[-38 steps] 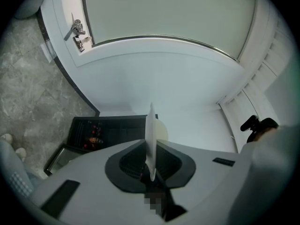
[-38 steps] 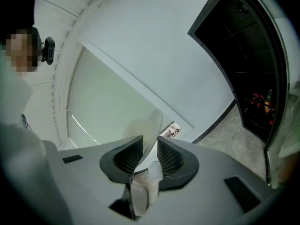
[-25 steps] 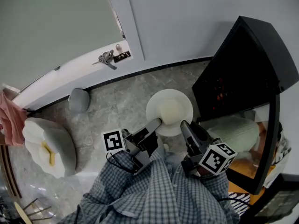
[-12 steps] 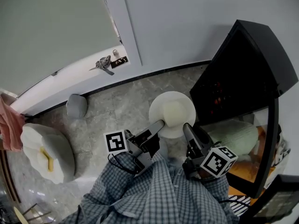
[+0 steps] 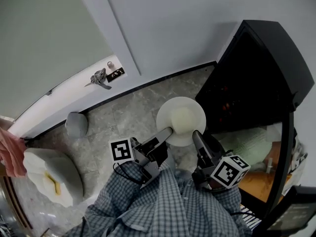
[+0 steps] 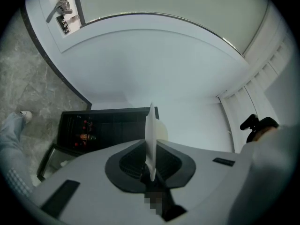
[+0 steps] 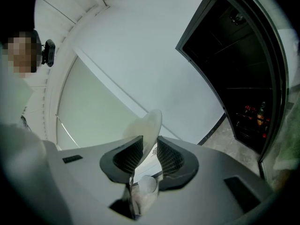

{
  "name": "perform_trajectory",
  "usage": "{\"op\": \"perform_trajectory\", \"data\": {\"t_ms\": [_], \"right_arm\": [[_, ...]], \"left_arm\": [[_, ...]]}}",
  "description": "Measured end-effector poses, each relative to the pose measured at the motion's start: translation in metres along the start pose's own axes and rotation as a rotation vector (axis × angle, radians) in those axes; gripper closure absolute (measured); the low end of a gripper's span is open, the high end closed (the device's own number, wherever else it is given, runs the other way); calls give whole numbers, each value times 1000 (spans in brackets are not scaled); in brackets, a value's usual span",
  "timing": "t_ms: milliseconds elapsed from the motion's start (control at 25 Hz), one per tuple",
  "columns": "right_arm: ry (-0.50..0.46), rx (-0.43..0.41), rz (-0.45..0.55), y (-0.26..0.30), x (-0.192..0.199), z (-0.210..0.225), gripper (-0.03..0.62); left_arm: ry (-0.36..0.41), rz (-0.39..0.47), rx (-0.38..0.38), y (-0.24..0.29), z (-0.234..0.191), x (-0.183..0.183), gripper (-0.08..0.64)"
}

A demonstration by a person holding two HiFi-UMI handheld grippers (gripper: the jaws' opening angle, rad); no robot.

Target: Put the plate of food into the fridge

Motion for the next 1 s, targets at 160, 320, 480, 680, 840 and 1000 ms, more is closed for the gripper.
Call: {"op": "perform_trajectory", "data": {"t_ms": [160,320,480,680,840,1000], "right_arm": [[26,19,13,14,-14,12,492],[46,42,31,25,-26,24,492],[68,68,58,30,-36,30,492],[82,115,90,43,-59,50,492],[93,162,122,48,-74,63,492],[105,207,159,55,-91,77,492]], "left_arm": [[-5,-28,-19,19,1,-18,525],[6,-57,-38,38,4,-33,525],[21,-97,-55,52,9,-42,525],[-4,-146,-60,87,9,-62,525],[-25,-198,-65,112,9,-75,525],[-31,-254,-75,138,10,-88,525]]}}
Point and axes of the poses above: the fingertips, and each gripper's own axes: y forward along the fingers, z to its right, x out of its underside, the point moved 3 cm from there along -y, backward along the fingers, and after that the axes turned 12 degrees about -y, right-handed, at the moved point
